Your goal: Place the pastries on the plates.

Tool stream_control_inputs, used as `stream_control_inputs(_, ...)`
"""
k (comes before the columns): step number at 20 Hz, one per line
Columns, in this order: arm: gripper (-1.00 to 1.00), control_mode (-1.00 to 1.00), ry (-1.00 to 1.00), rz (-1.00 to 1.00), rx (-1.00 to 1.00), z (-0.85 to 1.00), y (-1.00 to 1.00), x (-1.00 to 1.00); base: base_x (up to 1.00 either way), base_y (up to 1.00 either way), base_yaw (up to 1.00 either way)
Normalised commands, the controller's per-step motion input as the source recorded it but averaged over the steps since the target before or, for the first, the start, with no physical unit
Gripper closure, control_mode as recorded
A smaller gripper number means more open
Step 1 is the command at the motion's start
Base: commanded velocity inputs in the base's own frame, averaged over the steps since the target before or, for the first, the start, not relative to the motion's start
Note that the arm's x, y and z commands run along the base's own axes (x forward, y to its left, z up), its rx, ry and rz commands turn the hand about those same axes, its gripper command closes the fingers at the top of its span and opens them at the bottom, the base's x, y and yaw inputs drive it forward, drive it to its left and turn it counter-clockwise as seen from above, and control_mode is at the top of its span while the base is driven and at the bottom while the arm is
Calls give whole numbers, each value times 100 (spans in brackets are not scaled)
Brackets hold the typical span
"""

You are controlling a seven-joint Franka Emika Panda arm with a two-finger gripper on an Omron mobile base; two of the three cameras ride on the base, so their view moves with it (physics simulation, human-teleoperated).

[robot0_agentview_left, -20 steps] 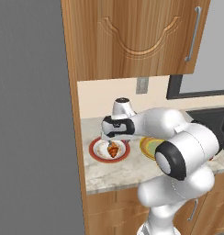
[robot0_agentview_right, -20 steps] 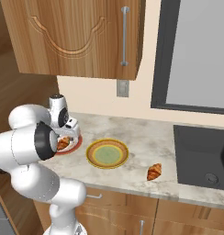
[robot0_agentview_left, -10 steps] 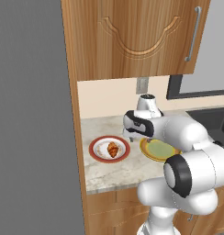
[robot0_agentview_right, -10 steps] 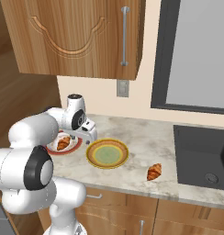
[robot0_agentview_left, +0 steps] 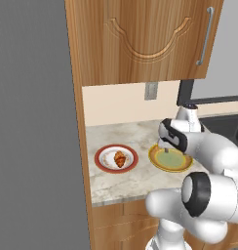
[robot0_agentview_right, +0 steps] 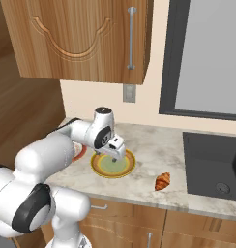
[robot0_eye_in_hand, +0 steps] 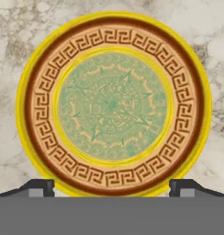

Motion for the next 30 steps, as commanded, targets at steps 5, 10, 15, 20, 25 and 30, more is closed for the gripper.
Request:
stream_control_inputs(5,-100,-100,2,0,4,10,-100,-19,0,0,0)
stream_control_inputs(10,-100,-100,9,-1,0,9,-100,-7,0,0,0)
stream_control_inputs(15,-100,-100,17,-9,0,-5,-100,-1,0,0,0)
stream_control_inputs(20,-100,-100,1,-4,3,-20,-93,1,0,0,0)
stream_control_inputs(25,-100,-100,-3,2,2,-2,-33,7,0,0,0)
stream_control_inputs(30,-100,-100,0,0,0,-29,0,1,0,0,0)
